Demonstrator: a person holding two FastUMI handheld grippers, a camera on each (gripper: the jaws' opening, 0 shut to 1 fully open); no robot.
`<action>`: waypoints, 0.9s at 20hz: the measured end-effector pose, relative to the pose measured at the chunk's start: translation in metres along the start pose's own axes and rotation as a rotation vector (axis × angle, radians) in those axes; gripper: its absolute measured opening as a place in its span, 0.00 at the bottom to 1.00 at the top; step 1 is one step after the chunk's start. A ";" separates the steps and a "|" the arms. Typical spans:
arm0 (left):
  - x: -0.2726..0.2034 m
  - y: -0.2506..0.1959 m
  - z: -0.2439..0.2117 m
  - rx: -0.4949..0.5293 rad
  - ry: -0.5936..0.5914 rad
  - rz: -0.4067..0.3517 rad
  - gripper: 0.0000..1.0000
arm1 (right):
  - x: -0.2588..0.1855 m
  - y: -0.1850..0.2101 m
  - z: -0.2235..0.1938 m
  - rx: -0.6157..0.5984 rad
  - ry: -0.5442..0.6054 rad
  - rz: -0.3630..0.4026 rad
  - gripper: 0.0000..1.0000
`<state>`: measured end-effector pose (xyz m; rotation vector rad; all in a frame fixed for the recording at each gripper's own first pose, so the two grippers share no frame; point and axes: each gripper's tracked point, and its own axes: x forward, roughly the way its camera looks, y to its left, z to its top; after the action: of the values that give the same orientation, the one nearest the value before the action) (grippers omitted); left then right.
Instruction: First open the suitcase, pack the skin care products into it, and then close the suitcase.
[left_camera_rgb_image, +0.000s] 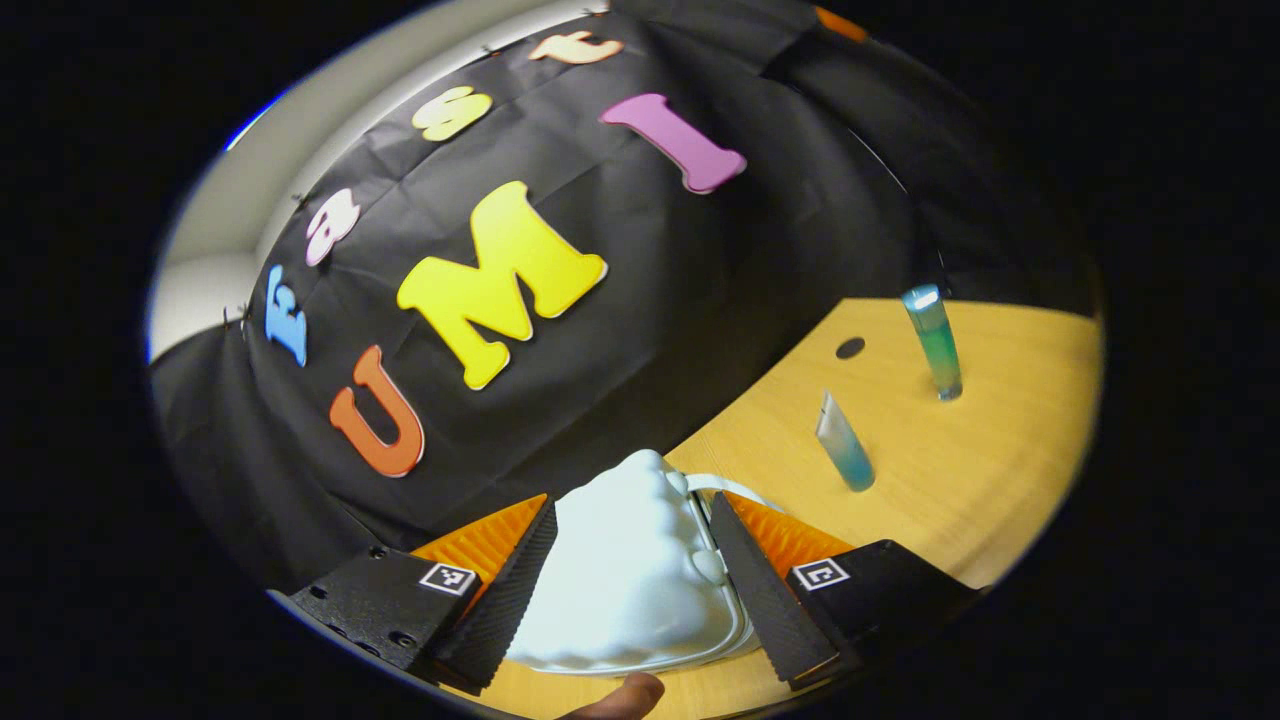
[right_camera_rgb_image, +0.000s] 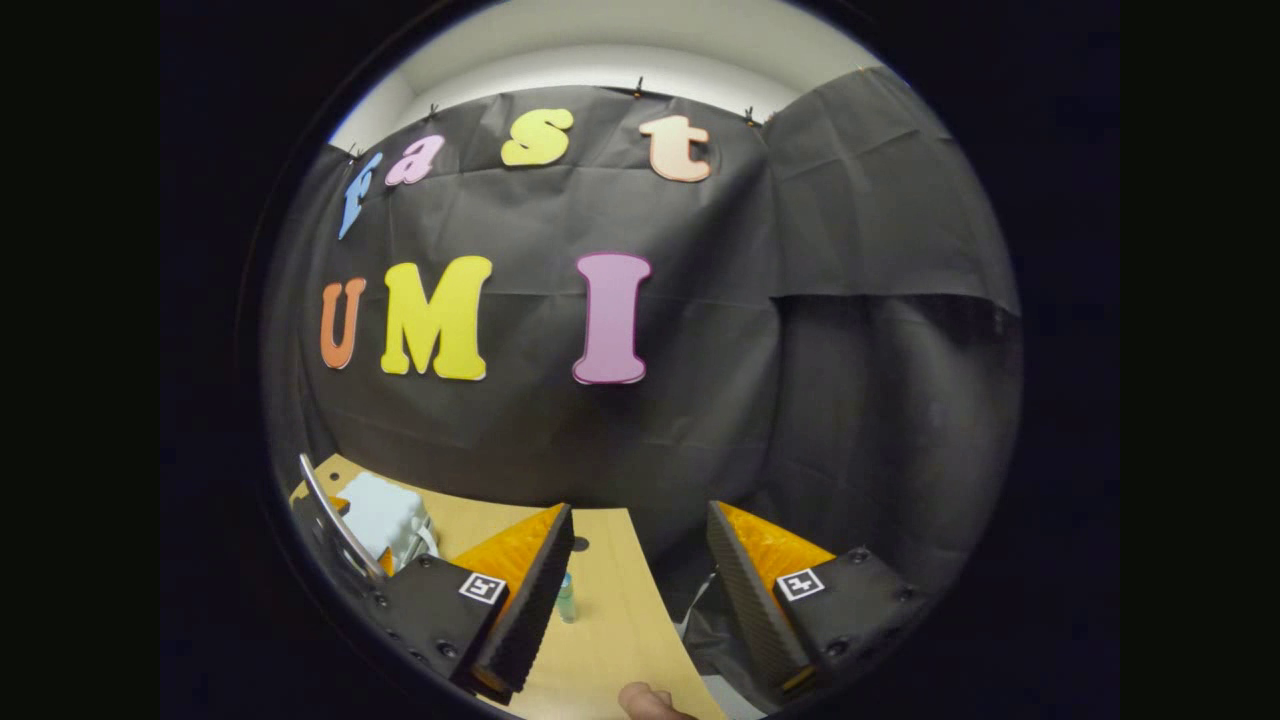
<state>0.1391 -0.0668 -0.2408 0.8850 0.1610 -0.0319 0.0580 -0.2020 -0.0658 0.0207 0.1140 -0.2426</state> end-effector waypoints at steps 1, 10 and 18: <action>0.006 -0.017 -0.003 0.074 0.006 -0.018 0.98 | 0.002 -0.007 -0.006 0.004 0.014 0.002 0.80; 0.062 -0.070 -0.044 0.467 0.126 -0.026 0.96 | 0.036 -0.065 -0.056 0.086 0.110 -0.009 0.80; 0.075 -0.068 -0.068 0.664 0.220 -0.027 0.51 | 0.047 -0.076 -0.072 0.064 0.135 0.013 0.79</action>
<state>0.1978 -0.0545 -0.3467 1.5502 0.3805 -0.0123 0.0774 -0.2845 -0.1430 0.1019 0.2403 -0.2316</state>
